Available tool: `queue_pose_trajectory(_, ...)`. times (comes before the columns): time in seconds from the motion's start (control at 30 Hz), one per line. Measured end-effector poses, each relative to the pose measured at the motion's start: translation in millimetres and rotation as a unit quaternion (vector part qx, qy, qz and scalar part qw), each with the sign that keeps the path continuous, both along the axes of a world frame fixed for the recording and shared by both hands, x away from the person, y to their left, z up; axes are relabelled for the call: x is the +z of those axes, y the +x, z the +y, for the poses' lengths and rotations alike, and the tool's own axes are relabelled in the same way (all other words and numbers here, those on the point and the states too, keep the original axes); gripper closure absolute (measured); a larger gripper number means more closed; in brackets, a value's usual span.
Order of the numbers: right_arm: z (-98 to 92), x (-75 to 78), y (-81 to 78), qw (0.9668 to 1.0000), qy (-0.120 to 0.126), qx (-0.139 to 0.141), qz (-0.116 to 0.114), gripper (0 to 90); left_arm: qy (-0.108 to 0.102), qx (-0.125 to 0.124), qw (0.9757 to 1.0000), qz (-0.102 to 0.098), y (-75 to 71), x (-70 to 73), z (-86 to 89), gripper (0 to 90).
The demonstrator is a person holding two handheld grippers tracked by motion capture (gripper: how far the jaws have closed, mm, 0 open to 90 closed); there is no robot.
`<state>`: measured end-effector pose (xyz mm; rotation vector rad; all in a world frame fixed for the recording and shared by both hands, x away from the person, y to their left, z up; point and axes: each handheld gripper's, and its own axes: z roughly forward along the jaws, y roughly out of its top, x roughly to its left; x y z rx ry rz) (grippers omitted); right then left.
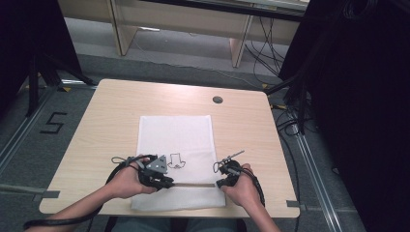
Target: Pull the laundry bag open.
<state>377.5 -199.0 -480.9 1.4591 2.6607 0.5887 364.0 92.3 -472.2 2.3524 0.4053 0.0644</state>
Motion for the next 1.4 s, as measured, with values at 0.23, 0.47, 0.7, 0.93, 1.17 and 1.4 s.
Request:
queue_pose_trajectory(0.23, -0.8, 0.1, 0.5, 1.0000, -0.001, 0.003, -0.003, 90.0, 0.002, 0.001, 1.0000, -0.003, -0.7, -0.4, 3.5, 81.7)
queue_pose_trajectory(0.47, -0.3, 0.9, -0.4, 1.0000, -0.005, -0.007, 0.005, 90.0, -0.004, 0.005, 1.0000, 0.001, -1.6, -0.8, 4.4, 81.7)
queue_pose_trajectory(0.7, -0.6, 0.0, 0.3, 1.0000, -0.001, 0.001, -0.002, 90.0, -0.001, 0.000, 1.0000, -0.003, -2.2, 0.1, 9.0, 81.7)
queue_pose_trajectory(0.93, 0.0, 0.0, -0.2, 1.0000, 0.001, -0.001, 0.002, 90.0, -0.003, 0.005, 1.0000, 0.001, -3.0, -0.1, 12.8, 81.7)
queue_pose_trajectory(1.17, -0.3, -0.3, 0.1, 1.0000, 0.000, 0.003, -0.004, 90.0, 0.001, 0.006, 1.0000, -0.002, -3.6, 0.8, 15.1, 81.7)
queue_pose_trajectory(1.4, 0.0, -0.2, -0.1, 1.0000, 0.000, 0.001, -0.001, 90.0, -0.004, 0.007, 1.0000, 0.001, -4.1, 0.0, 19.5, 81.7)
